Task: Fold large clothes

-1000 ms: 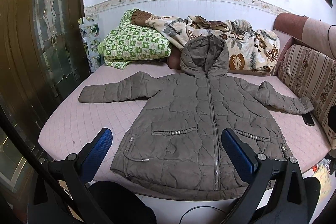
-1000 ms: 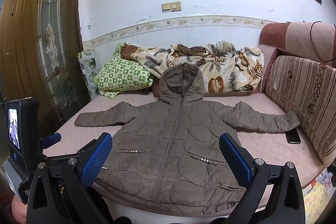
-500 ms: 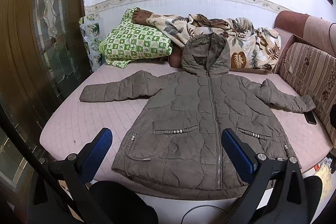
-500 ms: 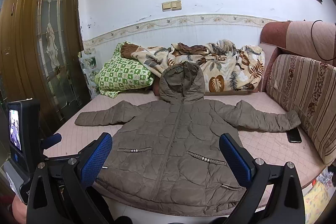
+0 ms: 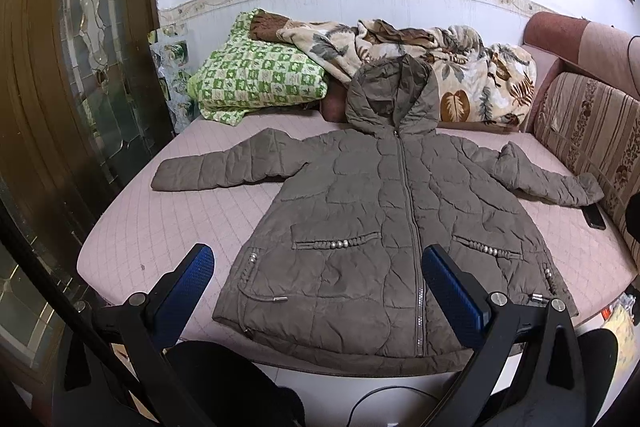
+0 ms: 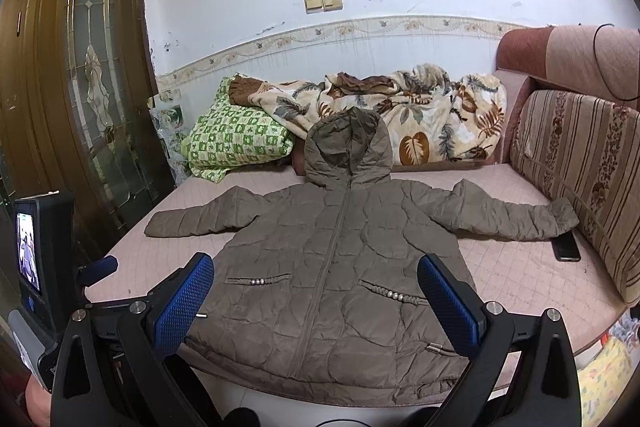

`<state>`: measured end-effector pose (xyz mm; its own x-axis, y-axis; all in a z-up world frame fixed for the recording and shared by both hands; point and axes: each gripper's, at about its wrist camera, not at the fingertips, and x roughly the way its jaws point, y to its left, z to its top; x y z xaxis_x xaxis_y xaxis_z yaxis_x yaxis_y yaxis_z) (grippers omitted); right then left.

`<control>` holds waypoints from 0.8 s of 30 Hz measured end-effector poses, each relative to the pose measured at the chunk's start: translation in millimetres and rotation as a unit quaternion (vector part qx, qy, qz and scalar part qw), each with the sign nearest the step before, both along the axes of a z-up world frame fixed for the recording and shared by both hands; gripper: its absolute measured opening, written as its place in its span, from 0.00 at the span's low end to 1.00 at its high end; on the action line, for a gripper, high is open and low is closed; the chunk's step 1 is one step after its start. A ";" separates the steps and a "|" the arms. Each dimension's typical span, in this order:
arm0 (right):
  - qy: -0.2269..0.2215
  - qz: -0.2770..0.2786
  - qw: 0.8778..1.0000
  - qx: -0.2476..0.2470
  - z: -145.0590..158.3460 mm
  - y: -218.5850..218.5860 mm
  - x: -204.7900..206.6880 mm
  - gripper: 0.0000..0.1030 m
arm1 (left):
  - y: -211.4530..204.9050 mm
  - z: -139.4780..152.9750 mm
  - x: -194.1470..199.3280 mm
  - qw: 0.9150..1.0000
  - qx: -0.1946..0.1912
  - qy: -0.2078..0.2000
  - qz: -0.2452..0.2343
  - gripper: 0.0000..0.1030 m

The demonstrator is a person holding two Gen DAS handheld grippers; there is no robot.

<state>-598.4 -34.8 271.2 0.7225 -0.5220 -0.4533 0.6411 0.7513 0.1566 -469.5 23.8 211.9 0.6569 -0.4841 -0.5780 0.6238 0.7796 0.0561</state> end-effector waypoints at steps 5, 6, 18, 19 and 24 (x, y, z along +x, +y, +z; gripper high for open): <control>-0.011 -0.025 0.998 0.056 -15.7 -42.2 -3.4 1.00 | -4.6 -4.2 18.4 1.000 0.002 0.002 0.008 1.00; -0.011 -0.030 0.997 0.067 -19.3 -52.3 -4.4 1.00 | -7.4 -7.0 25.9 1.000 0.003 0.004 0.011 1.00; -0.074 -0.212 0.958 0.181 -69.7 -259.6 -97.3 1.00 | -137.1 -29.6 94.6 0.999 -0.014 -0.040 -0.034 1.00; -0.083 -0.230 0.952 0.185 -75.3 -282.3 -109.3 1.00 | -151.0 -35.1 98.5 0.998 -0.016 -0.043 -0.037 1.00; -0.126 -0.313 0.915 0.222 -109.2 -372.0 -154.3 0.75 | -217.8 -73.0 120.6 0.998 -0.013 -0.012 -0.053 1.00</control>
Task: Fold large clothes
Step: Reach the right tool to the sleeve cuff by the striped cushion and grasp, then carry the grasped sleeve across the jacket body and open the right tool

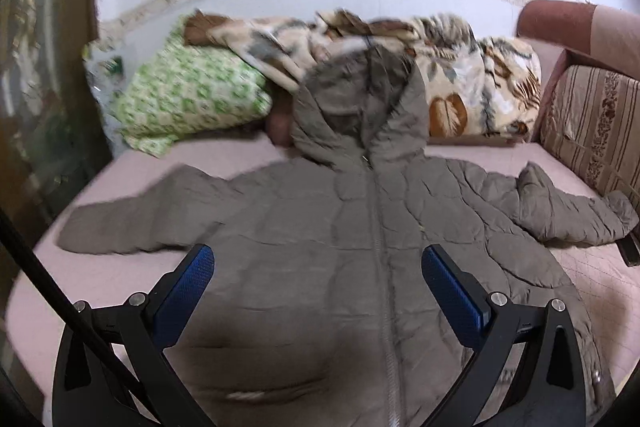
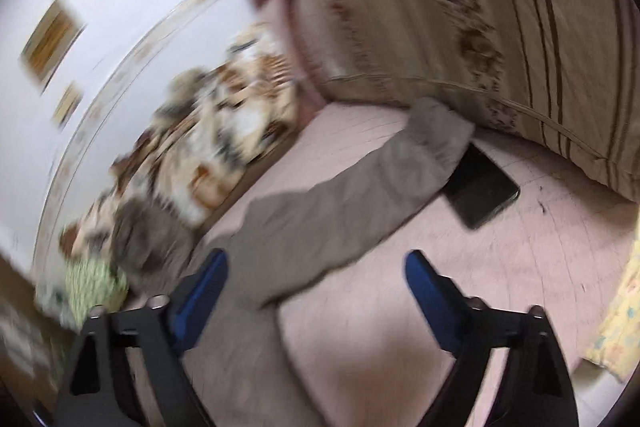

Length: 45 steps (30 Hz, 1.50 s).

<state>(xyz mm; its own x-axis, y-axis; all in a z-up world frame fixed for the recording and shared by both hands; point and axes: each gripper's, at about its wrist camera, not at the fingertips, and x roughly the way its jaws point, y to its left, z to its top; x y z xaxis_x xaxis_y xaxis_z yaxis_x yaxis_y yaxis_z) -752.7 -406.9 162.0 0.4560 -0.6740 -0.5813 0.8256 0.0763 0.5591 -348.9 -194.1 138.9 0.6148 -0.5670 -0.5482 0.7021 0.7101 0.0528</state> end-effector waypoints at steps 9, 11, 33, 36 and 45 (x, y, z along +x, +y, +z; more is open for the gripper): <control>0.056 -0.080 0.994 0.042 -50.6 -98.3 -39.6 0.48 | -17.7 -38.9 18.8 1.000 0.016 0.002 -0.025 1.00; 0.065 -0.096 0.992 0.050 -58.0 -111.2 -46.3 0.48 | -18.8 -41.8 22.2 0.999 0.016 0.012 -0.029 1.00; 0.057 -0.130 0.988 0.055 -86.0 -156.5 -47.5 0.16 | -34.0 -60.9 33.8 0.997 0.043 0.042 -0.043 1.00; 0.052 -0.129 0.990 0.016 -59.9 -147.2 -38.7 0.15 | -32.9 -61.0 33.7 0.998 0.041 0.040 -0.041 1.00; 0.009 -0.087 0.992 -0.087 18.5 -109.3 4.0 0.15 | -21.0 -46.9 37.5 0.999 0.020 0.040 -0.026 1.00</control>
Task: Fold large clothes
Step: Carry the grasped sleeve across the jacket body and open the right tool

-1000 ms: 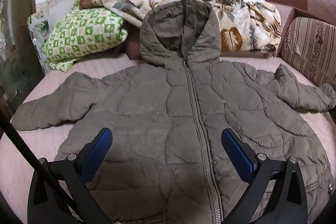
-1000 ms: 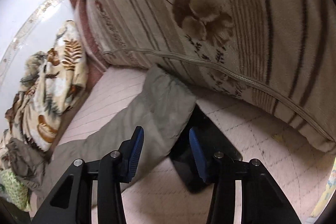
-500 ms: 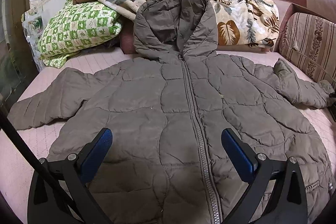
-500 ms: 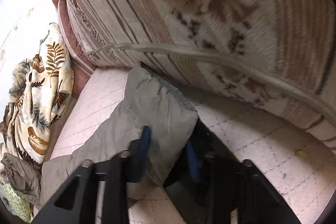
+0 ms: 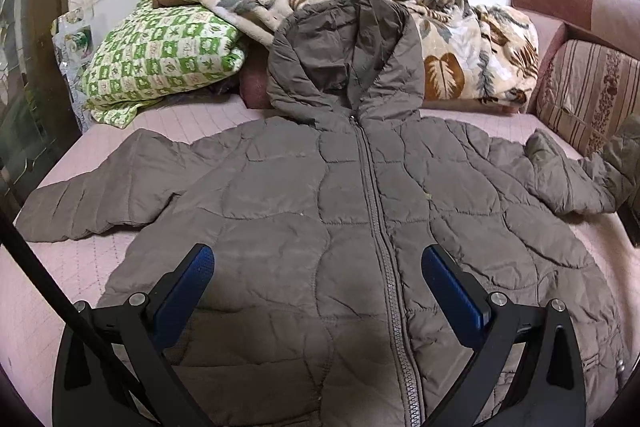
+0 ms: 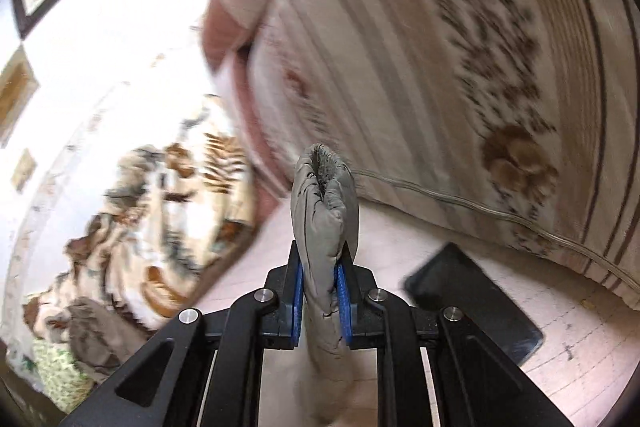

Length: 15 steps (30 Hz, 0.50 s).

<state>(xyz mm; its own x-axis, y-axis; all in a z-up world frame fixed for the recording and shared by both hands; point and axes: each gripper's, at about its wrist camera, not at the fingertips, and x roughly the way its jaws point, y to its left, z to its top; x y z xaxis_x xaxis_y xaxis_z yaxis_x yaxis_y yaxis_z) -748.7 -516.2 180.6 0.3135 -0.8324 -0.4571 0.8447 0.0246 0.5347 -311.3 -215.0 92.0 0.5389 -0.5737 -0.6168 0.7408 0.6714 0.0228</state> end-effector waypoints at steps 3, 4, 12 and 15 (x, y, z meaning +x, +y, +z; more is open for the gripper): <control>-0.011 0.022 1.000 -0.019 18.3 7.3 19.6 0.15 | 9.2 7.6 6.3 1.000 -0.010 -0.007 0.014 1.00; -0.017 0.032 0.999 -0.026 25.5 12.3 26.3 0.15 | 12.6 9.7 9.1 1.000 -0.012 -0.009 0.021 1.00; -0.043 0.130 0.988 -0.075 75.0 54.5 99.0 0.15 | 40.4 11.7 37.3 0.997 -0.021 0.013 0.067 1.00; -0.046 0.179 0.979 -0.087 87.1 74.0 136.0 0.15 | 50.3 12.8 44.1 0.997 -0.026 0.016 0.076 1.00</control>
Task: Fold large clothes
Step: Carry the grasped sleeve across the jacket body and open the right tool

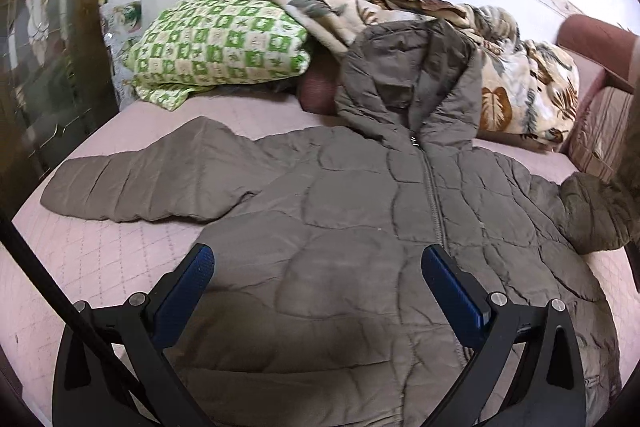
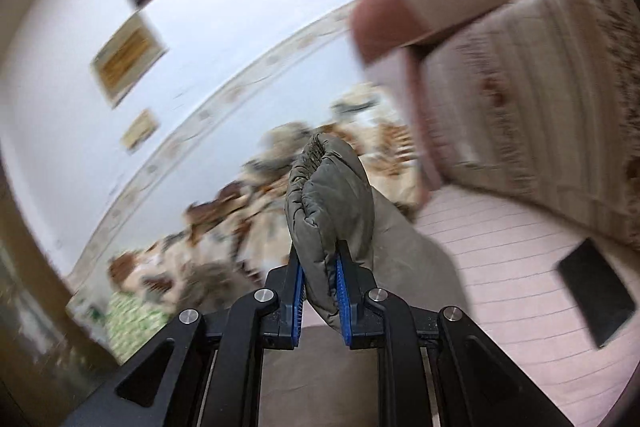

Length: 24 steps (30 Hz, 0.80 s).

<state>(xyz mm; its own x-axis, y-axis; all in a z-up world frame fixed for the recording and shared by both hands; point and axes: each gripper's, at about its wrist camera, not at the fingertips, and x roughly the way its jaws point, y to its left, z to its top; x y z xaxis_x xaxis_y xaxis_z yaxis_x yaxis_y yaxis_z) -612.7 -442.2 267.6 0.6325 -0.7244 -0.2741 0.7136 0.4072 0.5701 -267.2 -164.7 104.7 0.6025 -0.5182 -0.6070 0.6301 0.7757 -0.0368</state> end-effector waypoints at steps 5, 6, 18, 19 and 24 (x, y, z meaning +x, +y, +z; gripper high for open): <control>0.011 0.097 0.995 -0.010 5.3 32.1 73.5 0.15 | 11.4 2.1 4.9 1.000 -0.005 -0.004 0.006 1.00; 0.016 0.114 0.993 -0.014 3.7 40.2 86.9 0.15 | 13.0 2.1 5.0 1.000 -0.002 -0.008 0.007 1.00; 0.109 0.298 0.948 0.034 -89.5 107.5 260.6 0.15 | 25.5 0.8 15.7 1.000 0.000 -0.004 0.020 1.00; 0.121 0.305 0.944 0.041 -101.3 110.8 271.5 0.15 | 25.0 0.0 16.3 1.000 0.002 -0.004 0.020 1.00; 0.151 0.348 0.921 0.092 -165.5 121.6 317.0 0.15 | 24.6 -1.8 18.5 1.000 0.004 -0.001 0.021 1.00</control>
<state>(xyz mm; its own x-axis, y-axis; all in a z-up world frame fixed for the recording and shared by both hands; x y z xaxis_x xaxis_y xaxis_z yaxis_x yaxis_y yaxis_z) -295.7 -320.6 102.1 0.8005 -0.0958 -0.5917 0.4536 0.7420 0.4936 -248.8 -140.1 102.9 0.6255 -0.4870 -0.6096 0.5968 0.8019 -0.0283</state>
